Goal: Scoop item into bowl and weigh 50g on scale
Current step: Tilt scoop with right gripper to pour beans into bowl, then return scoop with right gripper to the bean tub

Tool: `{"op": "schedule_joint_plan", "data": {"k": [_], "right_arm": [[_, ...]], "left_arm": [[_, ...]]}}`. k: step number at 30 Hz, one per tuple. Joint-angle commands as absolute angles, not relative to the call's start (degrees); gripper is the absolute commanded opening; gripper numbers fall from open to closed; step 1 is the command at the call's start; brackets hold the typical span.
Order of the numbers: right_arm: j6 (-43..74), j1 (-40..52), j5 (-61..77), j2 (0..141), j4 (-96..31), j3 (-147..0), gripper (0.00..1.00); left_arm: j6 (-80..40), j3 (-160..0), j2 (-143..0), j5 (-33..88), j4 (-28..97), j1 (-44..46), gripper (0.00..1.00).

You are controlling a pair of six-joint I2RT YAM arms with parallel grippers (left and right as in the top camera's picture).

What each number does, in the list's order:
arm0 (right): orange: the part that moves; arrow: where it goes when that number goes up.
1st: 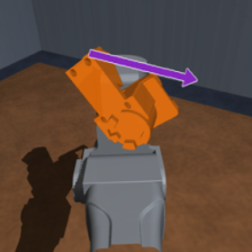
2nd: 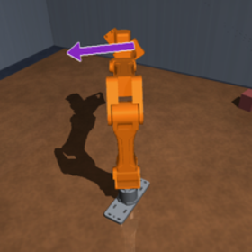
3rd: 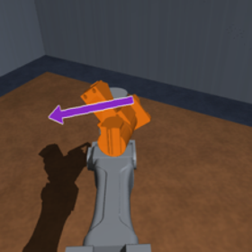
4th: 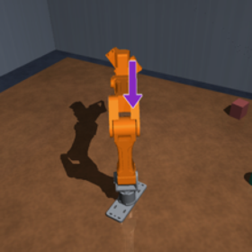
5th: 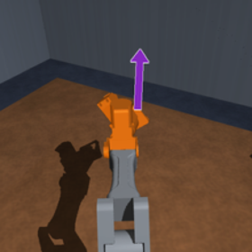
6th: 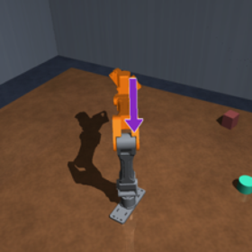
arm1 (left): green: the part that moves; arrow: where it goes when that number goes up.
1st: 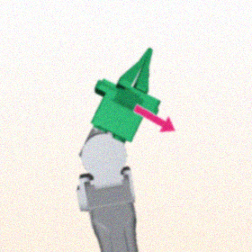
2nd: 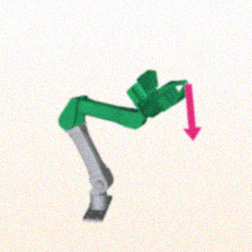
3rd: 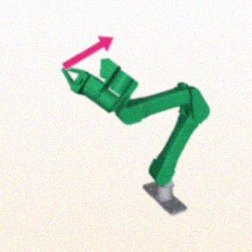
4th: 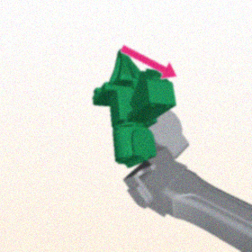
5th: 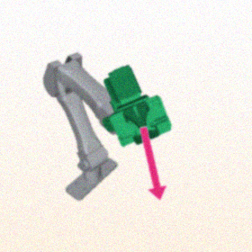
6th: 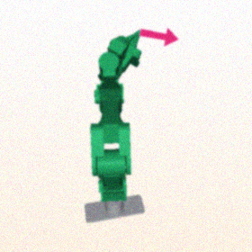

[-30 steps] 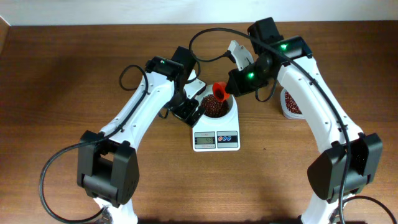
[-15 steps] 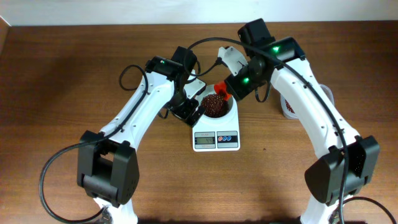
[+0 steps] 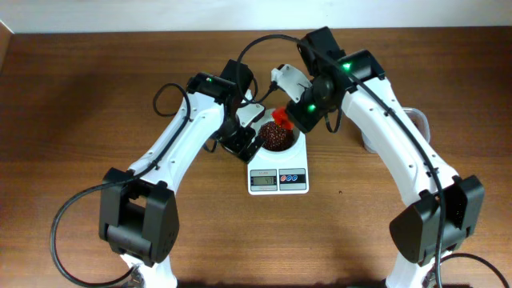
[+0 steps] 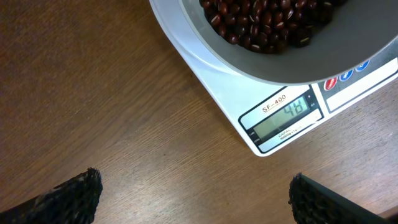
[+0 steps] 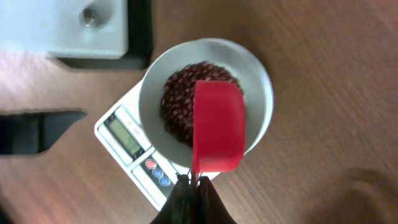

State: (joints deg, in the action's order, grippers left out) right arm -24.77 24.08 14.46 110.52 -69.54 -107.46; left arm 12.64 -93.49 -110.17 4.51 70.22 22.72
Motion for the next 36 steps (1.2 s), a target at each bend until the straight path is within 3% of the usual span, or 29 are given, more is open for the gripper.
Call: {"op": "schedule_joint_plan", "data": {"k": [1, 3, 20, 22, 24, 32, 36], "right_arm": [[-21.8, 25.1, 12.9, 109.1, -68.5, -108.3, 0.04], [-27.8, 25.3, 16.1, 109.1, -69.6, -108.3, 0.04], [-17.8, 24.7, 14.8, 109.1, -67.2, -108.3, 0.04], [-25.4, 25.5, 17.9, 109.1, -70.1, -108.3, 0.04], [-18.8, 25.4, 11.3, 109.1, -68.6, -108.3, 0.04], [-15.6, 25.2, 11.3, 109.1, -67.0, -108.3, 0.04], [-4.1, 22.0, 13.6, 109.1, -67.0, -108.3, 0.04]], "left_arm": [[13.0, -93.7, -110.7, 4.7, 70.1, 22.9, 0.99], [13.0, -93.7, -110.7, 4.8, 70.1, 22.9, 0.99], [13.0, -93.7, -110.7, 4.8, 70.1, 22.9, 0.99], [13.0, -93.7, -110.7, 4.7, 70.1, 22.9, 0.99], [13.0, -93.7, -110.7, 4.8, 70.1, 22.9, 0.99], [13.0, -93.7, -110.7, 4.8, 70.1, 22.9, 0.99], [13.0, -93.7, -110.7, 4.8, 70.1, 22.9, 0.99]]}}
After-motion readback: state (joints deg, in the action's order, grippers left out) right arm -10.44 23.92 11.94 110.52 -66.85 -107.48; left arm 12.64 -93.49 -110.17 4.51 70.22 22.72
